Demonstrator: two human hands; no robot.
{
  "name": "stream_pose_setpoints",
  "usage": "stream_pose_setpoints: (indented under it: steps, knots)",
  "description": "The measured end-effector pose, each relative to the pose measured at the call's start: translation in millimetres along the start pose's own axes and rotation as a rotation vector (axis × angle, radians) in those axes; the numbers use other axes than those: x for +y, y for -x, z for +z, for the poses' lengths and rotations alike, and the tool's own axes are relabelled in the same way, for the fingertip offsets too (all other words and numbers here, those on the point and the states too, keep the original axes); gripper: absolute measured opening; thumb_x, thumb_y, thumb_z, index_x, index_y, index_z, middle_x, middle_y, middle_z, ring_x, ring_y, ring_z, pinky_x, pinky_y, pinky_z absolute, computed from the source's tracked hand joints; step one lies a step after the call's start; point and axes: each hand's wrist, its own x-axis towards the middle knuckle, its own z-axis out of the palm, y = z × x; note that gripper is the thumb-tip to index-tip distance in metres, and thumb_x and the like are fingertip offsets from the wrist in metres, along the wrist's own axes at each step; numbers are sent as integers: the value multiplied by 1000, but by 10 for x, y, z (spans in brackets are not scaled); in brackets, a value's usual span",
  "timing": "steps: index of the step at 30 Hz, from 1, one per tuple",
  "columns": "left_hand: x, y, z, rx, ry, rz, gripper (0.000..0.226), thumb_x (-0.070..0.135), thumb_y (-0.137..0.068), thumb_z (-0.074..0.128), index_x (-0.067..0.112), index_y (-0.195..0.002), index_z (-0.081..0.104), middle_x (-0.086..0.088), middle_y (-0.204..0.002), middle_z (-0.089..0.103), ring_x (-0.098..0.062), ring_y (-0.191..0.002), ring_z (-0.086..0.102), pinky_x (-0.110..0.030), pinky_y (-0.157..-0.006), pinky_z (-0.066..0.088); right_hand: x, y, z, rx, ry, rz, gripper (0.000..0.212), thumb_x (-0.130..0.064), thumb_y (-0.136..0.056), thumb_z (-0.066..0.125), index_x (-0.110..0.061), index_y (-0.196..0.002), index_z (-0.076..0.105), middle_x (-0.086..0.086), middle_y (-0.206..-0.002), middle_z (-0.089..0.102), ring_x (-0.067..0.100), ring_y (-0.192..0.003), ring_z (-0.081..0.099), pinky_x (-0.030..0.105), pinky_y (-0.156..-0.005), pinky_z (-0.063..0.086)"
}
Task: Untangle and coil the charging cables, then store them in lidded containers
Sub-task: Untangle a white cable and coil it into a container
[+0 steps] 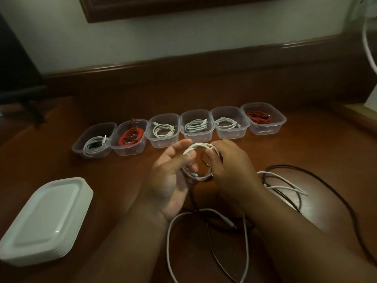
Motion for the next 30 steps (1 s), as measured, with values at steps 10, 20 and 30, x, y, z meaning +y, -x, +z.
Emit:
stream_pose_setpoints:
  steps: [10,20,30]
  knots:
    - [-121,-89,-174,256,-1033,647,13,19,-92,68,31,-87,71,11,-78,70,-4,-77,66,-19,-69,54,-53,33,-67,-149,-4,162,15,-29,-105,38,-25,-94,46,-6,-83,51,9,-72,48,24,-57,35]
    - [33,-99,-173,187,-697,193,17,13,-96,61,18,-88,75,0,-80,74,-9,-76,66,-30,-75,52,-60,-7,-160,-131,-41,124,25,-23,-101,44,-20,-77,47,-2,-76,49,10,-67,44,27,-57,34]
    - [-124,-32,71,186,-121,117,20,15,-105,39,13,-96,56,-3,-67,58,-12,-52,54,-26,-49,47,-50,7,-160,-19,-87,151,38,-35,-98,50,-17,-65,53,-5,-58,54,11,-56,50,35,-55,38]
